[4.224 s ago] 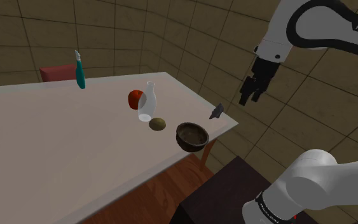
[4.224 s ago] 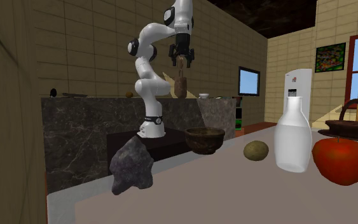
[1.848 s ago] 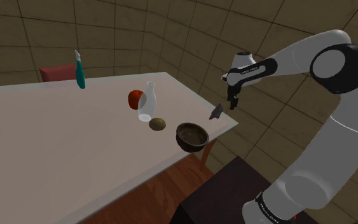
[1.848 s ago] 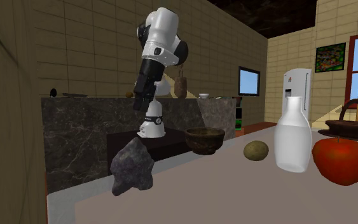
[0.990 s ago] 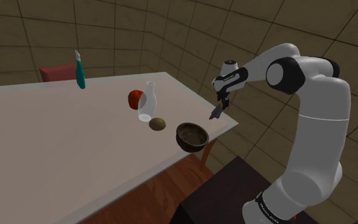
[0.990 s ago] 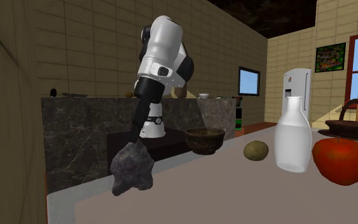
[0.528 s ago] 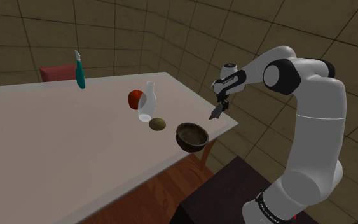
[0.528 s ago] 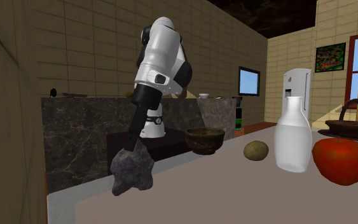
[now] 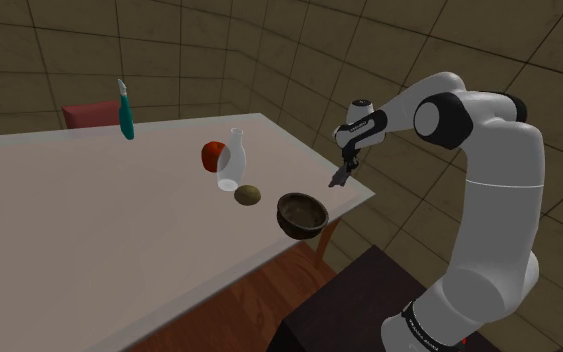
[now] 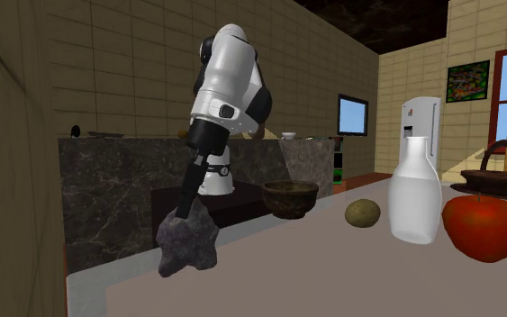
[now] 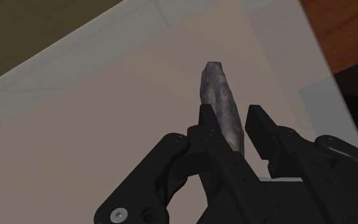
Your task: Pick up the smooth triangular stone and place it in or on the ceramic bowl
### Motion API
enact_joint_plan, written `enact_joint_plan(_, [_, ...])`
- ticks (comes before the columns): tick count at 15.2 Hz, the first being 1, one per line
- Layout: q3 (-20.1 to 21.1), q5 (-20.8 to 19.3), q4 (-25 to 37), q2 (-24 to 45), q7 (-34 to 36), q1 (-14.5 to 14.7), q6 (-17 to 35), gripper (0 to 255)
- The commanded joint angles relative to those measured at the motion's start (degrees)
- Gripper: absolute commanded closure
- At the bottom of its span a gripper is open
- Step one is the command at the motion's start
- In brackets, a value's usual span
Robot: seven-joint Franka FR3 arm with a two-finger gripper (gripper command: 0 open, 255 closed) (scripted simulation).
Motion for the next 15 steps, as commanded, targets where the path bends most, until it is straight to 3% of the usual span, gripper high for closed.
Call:
enact_joint_plan(1, [0.03,0.01,-0.02,0.04,0.01,0.02,-0.01,255])
enact_joint_plan(5, [0.03,0.01,-0.04,0.03,-0.01,0.01,0.00,255])
enact_joint_plan(15, [-0.62,-0.62,1.39,-4.63,-1.17,0.74,-5.79,255])
